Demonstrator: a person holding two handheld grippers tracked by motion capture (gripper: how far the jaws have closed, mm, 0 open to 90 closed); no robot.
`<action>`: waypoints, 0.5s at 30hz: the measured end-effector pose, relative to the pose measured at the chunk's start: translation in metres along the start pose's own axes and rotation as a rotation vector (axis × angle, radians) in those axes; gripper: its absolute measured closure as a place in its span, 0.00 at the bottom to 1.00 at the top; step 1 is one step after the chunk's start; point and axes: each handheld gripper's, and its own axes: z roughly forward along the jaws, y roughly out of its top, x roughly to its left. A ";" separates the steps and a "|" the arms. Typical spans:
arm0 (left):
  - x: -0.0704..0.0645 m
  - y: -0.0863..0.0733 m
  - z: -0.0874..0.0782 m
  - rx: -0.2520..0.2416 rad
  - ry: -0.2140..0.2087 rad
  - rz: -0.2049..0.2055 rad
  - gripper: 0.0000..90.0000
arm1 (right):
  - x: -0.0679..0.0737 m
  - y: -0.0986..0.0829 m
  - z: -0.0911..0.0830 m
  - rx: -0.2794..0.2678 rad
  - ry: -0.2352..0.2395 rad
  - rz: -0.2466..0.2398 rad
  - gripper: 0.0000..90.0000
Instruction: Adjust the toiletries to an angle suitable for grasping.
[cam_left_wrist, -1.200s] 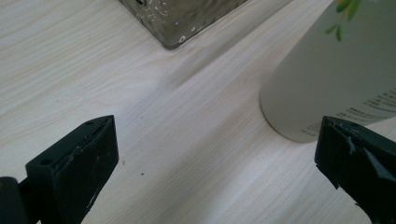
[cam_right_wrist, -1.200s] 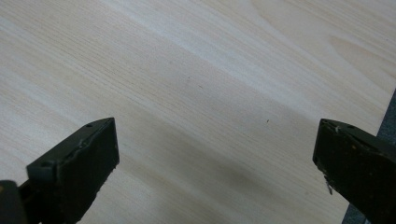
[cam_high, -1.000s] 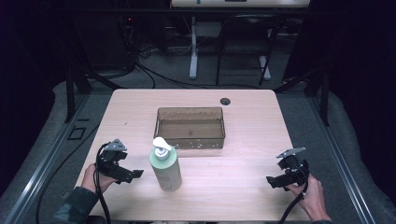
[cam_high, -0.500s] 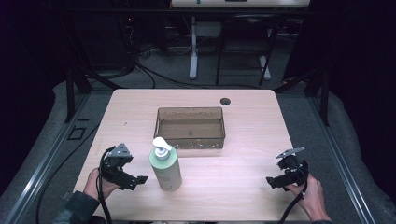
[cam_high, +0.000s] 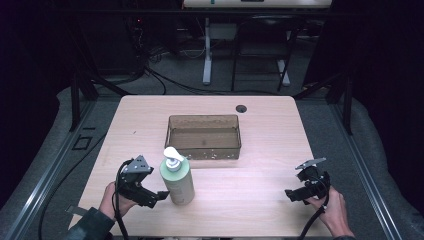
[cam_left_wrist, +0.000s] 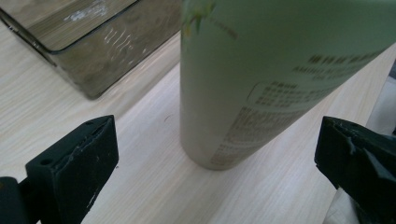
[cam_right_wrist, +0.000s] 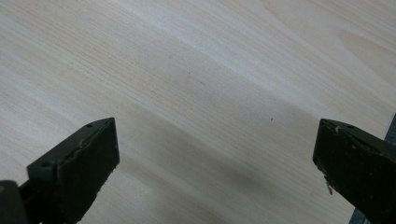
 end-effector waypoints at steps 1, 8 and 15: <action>-0.001 0.001 0.000 -0.005 -0.003 0.002 0.00 | 0.000 0.000 0.000 0.001 -0.003 0.002 0.00; -0.006 0.010 0.001 -0.057 -0.007 0.008 0.00 | 0.000 0.000 -0.001 -0.001 -0.001 0.002 0.00; -0.013 0.019 0.007 -0.064 -0.010 0.040 0.00 | 0.000 0.001 -0.001 -0.002 -0.008 -0.001 0.00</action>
